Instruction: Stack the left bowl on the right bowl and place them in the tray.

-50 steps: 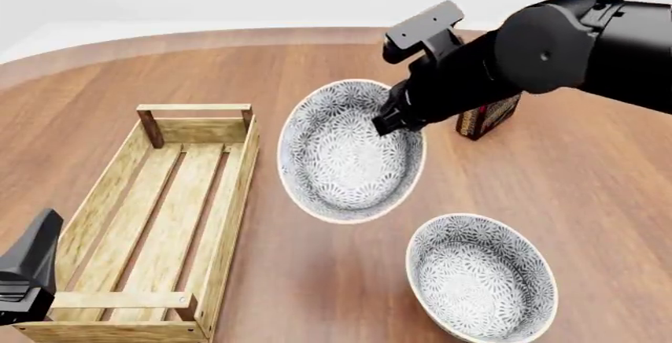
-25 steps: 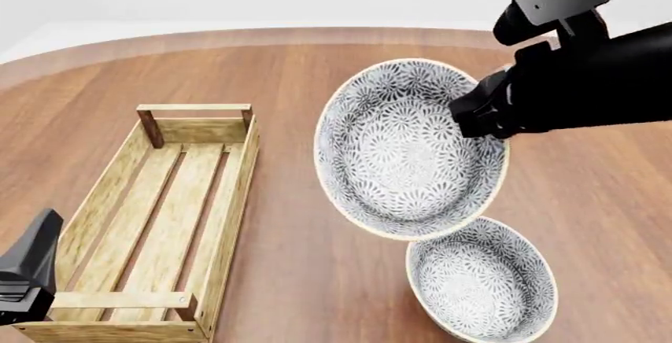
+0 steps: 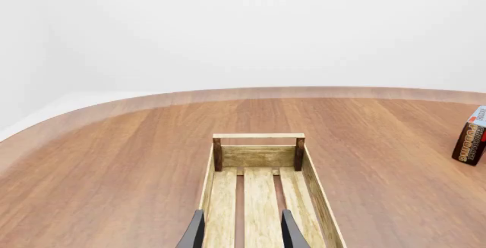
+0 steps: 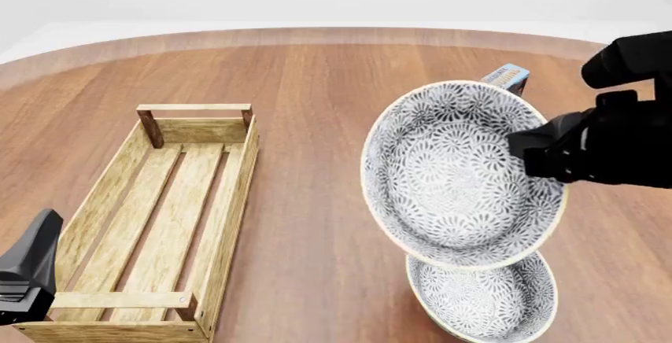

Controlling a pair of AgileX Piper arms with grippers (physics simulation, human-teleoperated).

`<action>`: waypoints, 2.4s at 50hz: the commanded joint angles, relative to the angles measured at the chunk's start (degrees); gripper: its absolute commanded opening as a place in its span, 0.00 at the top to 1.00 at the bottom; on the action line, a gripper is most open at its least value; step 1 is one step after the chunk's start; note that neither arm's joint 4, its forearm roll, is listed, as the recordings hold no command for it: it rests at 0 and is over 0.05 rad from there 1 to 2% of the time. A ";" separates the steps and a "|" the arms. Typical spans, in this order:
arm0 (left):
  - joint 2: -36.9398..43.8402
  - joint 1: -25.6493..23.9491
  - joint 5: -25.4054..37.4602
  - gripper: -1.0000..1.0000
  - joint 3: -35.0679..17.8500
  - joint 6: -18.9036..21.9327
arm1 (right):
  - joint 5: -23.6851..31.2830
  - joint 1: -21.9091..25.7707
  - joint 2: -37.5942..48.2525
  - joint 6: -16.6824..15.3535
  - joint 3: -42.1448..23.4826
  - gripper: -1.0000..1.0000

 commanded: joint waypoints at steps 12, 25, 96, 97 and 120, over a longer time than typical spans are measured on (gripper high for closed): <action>0.00 0.00 0.00 0.00 0.00 0.00 | -2.04 -5.31 -6.21 3.57 9.22 1.00; 0.00 0.00 0.00 0.00 0.00 0.00 | -3.84 -6.66 -7.01 4.58 12.92 1.00; 0.00 0.00 0.00 0.00 0.00 0.00 | -19.61 -11.12 -4.10 6.90 29.54 1.00; 0.00 0.00 0.00 0.00 0.00 0.00 | -19.69 -11.22 -3.83 6.72 29.52 1.00; 0.00 0.00 0.00 0.00 0.00 0.00 | -18.99 -11.58 -3.36 5.41 27.89 0.00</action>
